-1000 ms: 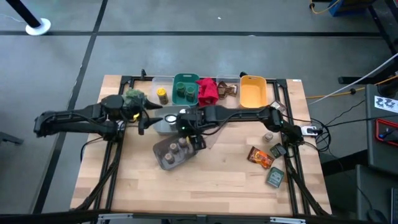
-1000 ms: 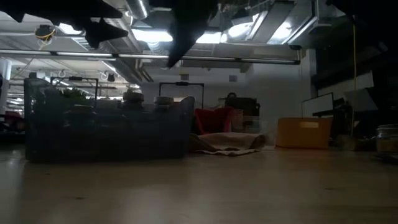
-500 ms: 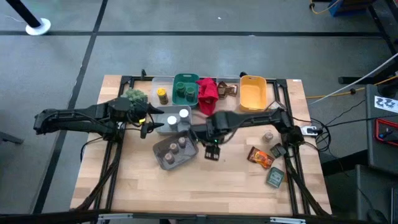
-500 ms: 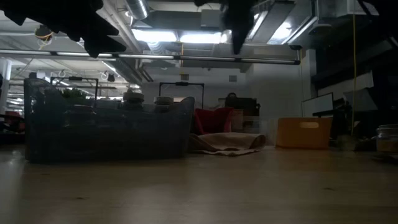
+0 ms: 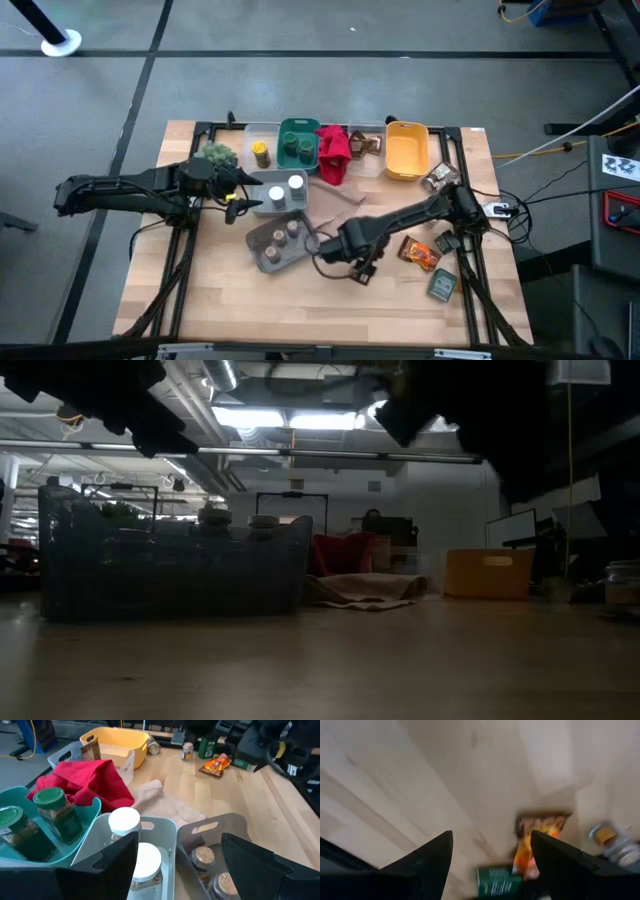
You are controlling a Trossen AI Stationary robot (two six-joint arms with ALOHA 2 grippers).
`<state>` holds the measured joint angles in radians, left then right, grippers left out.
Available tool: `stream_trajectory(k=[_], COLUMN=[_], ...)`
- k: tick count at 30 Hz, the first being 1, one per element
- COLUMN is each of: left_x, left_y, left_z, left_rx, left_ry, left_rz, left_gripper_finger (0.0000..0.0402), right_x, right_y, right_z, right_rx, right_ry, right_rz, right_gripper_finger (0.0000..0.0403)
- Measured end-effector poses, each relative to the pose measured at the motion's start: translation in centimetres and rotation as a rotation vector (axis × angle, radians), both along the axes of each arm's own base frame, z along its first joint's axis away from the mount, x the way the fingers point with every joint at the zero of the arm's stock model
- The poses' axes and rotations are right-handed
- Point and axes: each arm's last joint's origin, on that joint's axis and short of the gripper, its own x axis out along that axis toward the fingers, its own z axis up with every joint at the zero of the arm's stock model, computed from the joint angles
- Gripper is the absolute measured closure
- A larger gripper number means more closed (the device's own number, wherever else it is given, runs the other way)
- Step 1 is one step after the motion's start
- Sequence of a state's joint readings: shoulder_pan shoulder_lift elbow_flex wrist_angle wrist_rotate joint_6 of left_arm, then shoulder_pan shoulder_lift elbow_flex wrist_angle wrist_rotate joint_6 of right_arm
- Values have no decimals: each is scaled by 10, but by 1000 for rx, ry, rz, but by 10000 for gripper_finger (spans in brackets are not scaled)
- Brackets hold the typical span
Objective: Sort spices by type
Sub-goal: Put the orange seasoning pack into the right transparent bin
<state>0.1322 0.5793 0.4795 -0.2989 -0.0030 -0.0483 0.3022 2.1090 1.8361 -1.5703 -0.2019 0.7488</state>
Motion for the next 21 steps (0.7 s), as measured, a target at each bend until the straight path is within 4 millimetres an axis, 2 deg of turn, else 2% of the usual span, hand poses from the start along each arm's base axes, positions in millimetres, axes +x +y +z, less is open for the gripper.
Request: stream_trajectory(k=[3, 6, 14, 21], left_x=[0, 0, 0, 0], left_y=[0, 0, 0, 0], left_z=[-1, 0, 0, 0], left_rx=[6, 6, -1, -3], left_ry=[8, 6, 5, 2], left_rz=[-3, -3, 1, 2], left_gripper_finger=[133, 133, 133, 133], right_x=[-11, -28, -81, -102], right_y=[3, -3, -13, -13], right_z=[-13, -21, -49, -84], right_rx=[28, 21, 13, 54], right_ry=[70, 125, 328, 332], right_rz=[45, 67, -49, -22], right_gripper_finger=[134, 134, 134, 134])
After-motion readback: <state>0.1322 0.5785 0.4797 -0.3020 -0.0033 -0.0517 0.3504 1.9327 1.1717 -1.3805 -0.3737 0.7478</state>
